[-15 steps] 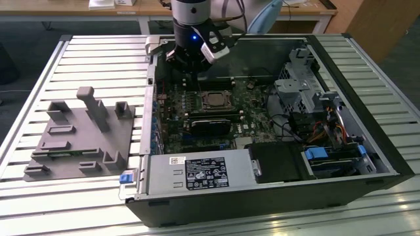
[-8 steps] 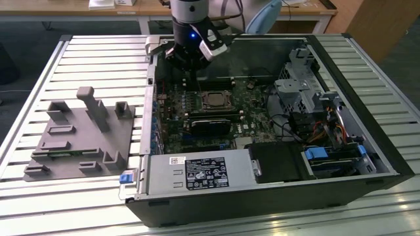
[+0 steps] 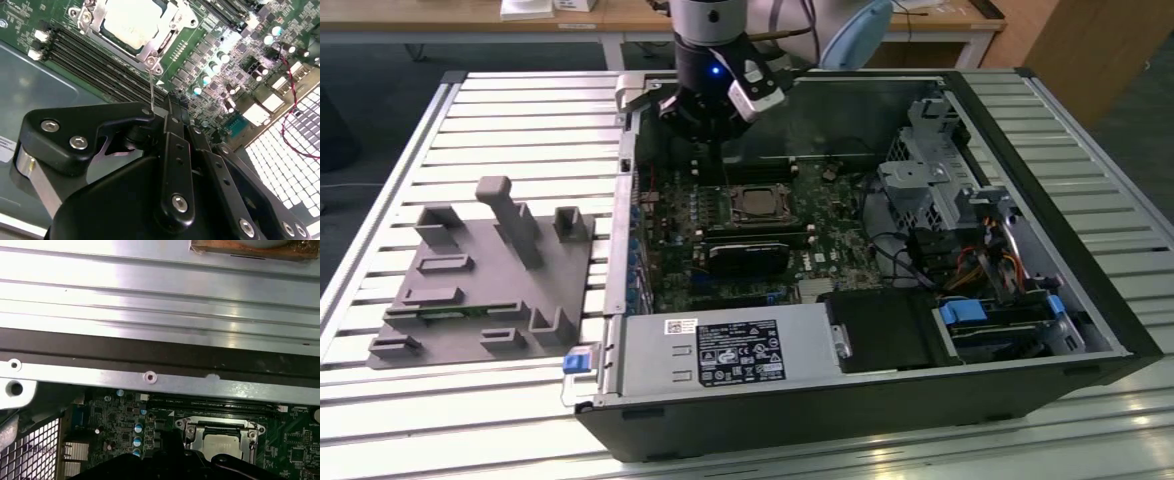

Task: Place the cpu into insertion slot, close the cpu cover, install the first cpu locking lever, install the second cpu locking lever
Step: 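Install the first cpu locking lever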

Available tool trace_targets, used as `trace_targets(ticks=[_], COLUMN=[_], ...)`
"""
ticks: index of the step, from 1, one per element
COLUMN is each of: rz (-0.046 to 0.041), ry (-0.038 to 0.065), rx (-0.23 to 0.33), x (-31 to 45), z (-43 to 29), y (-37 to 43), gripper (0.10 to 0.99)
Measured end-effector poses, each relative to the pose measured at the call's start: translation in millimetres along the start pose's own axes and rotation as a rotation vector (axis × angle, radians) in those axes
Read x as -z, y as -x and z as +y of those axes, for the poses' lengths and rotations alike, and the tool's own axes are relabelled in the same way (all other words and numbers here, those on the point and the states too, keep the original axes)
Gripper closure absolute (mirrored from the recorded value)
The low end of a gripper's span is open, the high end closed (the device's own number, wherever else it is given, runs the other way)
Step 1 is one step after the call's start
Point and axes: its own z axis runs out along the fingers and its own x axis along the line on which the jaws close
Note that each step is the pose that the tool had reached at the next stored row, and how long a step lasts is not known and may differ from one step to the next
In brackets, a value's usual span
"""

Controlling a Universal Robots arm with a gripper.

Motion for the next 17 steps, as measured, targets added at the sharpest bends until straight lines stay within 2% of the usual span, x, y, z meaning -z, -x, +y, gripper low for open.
trace_targets(ticks=[8,14,16,17], rz=[0.0007,0.0031,0.0031,0.0029], ry=[0.000,0.000,0.001,0.007], rx=[0.000,-0.001,-0.001,-0.001], x=[-0.4,-1.3,-1.4,-1.4], z=[-0.7,-1.6,-1.7,-2.0], y=[14.9,30.9,31.2,31.2], gripper=[0.980,0.980,0.980,0.980])
